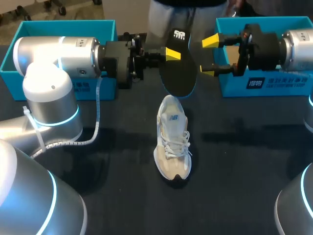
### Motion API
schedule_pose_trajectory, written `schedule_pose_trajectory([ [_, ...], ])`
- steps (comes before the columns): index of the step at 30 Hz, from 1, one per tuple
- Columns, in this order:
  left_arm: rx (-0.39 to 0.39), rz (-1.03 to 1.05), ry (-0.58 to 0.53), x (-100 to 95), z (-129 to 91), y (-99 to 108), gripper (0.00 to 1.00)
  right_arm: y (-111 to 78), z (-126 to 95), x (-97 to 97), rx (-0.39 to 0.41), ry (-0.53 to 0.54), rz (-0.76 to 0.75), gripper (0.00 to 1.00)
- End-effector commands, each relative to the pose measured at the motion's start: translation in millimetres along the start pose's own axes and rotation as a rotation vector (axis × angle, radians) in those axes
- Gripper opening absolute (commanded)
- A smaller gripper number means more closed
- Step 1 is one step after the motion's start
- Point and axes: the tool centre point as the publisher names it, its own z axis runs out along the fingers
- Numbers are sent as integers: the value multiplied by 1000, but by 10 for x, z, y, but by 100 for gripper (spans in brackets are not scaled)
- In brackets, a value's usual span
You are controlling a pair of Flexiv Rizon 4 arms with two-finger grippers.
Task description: Take the shoe out of the shoebox, open the shoe tongue, remove and reinsert the insole, then place the shoe into the shoebox
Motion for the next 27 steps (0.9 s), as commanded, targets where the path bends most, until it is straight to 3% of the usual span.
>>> schedule_pose_trajectory([
  [1, -1, 1, 0, 0, 2, -3, 0, -125, -285, -29, 6, -5, 6, 100],
  [9, -1, 1, 0, 0, 2, -3, 0, -122, -548, -32, 38, -21, 27, 100],
  [20, -1, 1, 0, 0, 2, -3, 0, -71, -555, -99, 39, 14, 44, 100],
  [27, -20, -475, 49, -98, 12, -110, 0, -71, -555, -99, 39, 14, 44, 100],
])
